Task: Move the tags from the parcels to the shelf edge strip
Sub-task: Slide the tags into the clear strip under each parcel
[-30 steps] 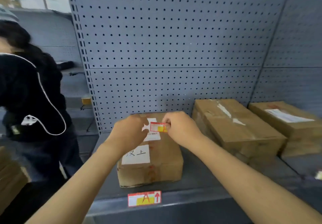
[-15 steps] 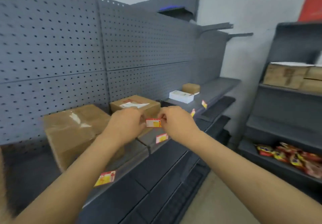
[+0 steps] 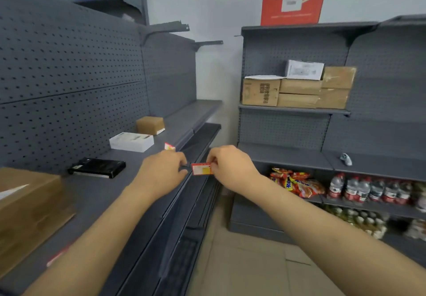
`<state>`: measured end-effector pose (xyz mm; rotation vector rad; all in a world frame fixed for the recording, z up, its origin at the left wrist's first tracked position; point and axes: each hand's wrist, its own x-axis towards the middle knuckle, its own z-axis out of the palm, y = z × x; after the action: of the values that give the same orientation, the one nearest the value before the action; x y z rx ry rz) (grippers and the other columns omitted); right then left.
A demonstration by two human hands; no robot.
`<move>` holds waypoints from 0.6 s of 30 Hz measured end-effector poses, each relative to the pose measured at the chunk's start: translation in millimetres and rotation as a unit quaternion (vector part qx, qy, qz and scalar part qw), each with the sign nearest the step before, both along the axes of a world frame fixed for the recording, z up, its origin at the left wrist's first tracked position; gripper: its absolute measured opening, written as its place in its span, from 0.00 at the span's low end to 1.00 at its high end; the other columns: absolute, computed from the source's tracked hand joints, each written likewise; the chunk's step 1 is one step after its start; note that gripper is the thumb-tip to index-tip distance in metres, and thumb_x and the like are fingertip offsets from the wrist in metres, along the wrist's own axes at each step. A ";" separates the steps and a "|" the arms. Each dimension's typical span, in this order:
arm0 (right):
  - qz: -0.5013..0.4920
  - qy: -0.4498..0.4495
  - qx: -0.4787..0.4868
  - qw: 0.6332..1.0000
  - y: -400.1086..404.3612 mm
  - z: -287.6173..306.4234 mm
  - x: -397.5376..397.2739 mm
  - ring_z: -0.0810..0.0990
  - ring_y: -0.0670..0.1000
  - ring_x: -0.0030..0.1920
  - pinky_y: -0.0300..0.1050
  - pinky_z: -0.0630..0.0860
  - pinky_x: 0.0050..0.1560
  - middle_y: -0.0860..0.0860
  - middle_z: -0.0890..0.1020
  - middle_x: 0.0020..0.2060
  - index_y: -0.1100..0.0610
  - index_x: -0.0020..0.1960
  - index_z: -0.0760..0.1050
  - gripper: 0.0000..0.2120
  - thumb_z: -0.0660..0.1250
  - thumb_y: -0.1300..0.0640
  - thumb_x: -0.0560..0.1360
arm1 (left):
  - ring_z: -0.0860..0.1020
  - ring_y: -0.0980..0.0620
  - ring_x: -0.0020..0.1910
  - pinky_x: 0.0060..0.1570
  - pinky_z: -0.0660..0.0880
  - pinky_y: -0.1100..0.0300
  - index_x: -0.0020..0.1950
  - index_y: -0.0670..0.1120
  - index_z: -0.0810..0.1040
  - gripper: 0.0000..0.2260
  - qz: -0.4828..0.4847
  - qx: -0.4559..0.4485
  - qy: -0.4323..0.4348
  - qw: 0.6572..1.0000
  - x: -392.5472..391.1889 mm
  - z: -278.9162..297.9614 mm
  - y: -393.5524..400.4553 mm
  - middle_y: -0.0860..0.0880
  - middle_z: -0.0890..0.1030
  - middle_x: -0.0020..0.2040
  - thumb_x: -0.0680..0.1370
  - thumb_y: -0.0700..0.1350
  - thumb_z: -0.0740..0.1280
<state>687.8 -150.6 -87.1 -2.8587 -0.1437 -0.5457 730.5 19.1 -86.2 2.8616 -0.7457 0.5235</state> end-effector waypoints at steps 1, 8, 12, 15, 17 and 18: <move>-0.007 0.005 -0.003 1.000 -11.2 1.2 12.4 0.80 0.57 0.50 0.53 0.79 0.49 0.54 0.81 0.50 0.54 0.53 0.79 0.11 0.62 0.61 0.74 | 0.78 0.48 0.52 0.44 0.72 0.57 0.55 0.51 0.78 0.09 -0.007 -0.003 0.004 1.000 16.5 0.7 -10.9 0.50 0.81 0.52 0.76 0.51 0.65; -0.058 0.017 0.023 0.998 -91.1 -2.3 89.7 0.80 0.57 0.48 0.54 0.80 0.49 0.55 0.82 0.49 0.55 0.52 0.79 0.10 0.62 0.61 0.75 | 0.78 0.50 0.54 0.49 0.74 0.56 0.57 0.51 0.77 0.11 -0.057 -0.002 0.011 0.998 113.5 -1.8 -97.3 0.51 0.80 0.53 0.76 0.51 0.66; -0.060 0.026 0.031 0.997 -137.7 -12.5 141.9 0.80 0.57 0.48 0.55 0.80 0.49 0.55 0.82 0.49 0.55 0.51 0.79 0.09 0.63 0.60 0.74 | 0.78 0.52 0.52 0.44 0.72 0.58 0.58 0.52 0.77 0.10 -0.064 0.012 0.034 0.997 164.1 -13.3 -142.1 0.53 0.79 0.54 0.77 0.51 0.65; -0.045 0.040 0.017 0.998 -173.9 -19.8 183.4 0.80 0.56 0.48 0.53 0.79 0.49 0.54 0.82 0.49 0.55 0.51 0.79 0.09 0.62 0.60 0.75 | 0.77 0.52 0.52 0.48 0.74 0.57 0.58 0.52 0.76 0.11 -0.044 0.008 0.038 0.998 201.5 -18.6 -170.2 0.53 0.79 0.54 0.77 0.51 0.65; -0.030 0.051 0.021 0.998 -196.9 -24.4 210.0 0.80 0.57 0.48 0.53 0.79 0.49 0.54 0.82 0.49 0.55 0.52 0.79 0.09 0.62 0.60 0.75 | 0.77 0.52 0.51 0.47 0.75 0.58 0.58 0.52 0.77 0.11 -0.022 0.006 0.045 0.999 223.6 -22.3 -186.8 0.52 0.79 0.53 0.77 0.51 0.65; -0.022 0.053 0.025 0.998 -208.2 -25.5 223.6 0.80 0.57 0.48 0.53 0.79 0.49 0.54 0.82 0.49 0.55 0.51 0.79 0.09 0.62 0.60 0.75 | 0.78 0.53 0.50 0.46 0.74 0.59 0.57 0.51 0.77 0.11 -0.010 0.007 0.047 0.999 235.9 -23.4 -195.3 0.53 0.79 0.52 0.77 0.52 0.65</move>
<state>911.4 -358.8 -112.7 -2.8398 -0.0493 -0.3997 966.4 -176.3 -109.6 2.8649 -0.7638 0.3808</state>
